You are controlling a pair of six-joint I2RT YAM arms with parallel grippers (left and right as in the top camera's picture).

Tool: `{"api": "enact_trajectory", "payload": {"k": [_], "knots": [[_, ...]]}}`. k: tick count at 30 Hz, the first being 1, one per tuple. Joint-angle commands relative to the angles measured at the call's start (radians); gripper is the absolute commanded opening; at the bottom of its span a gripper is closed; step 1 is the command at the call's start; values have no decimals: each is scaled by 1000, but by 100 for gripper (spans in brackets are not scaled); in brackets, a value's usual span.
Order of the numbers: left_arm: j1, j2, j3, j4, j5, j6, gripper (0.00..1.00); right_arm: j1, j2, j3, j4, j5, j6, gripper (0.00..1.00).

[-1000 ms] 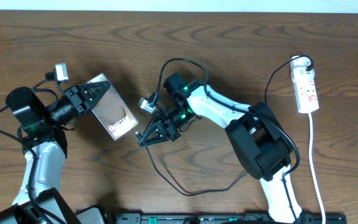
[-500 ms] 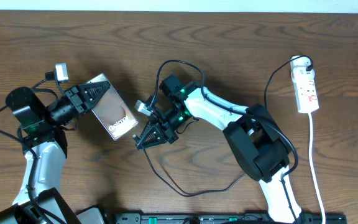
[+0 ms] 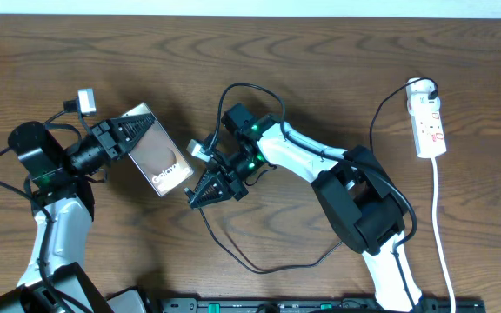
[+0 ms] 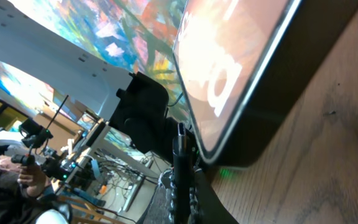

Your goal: Plug charger to phone and switch on socket

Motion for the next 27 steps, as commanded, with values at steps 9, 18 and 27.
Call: {"api": "enact_trajectory", "payload": {"k": [9,18,27], "knots": [[-14,-1,5,8,57,22,7,6,-3,-4,23,-31,-8,1],[-53,-1,5,8,49,48,7,6,-3,-4,30,-31,-8,1],[-53,-1,5,8,47,65,7,5,-3,-4,37,-31,-4,1]]}}
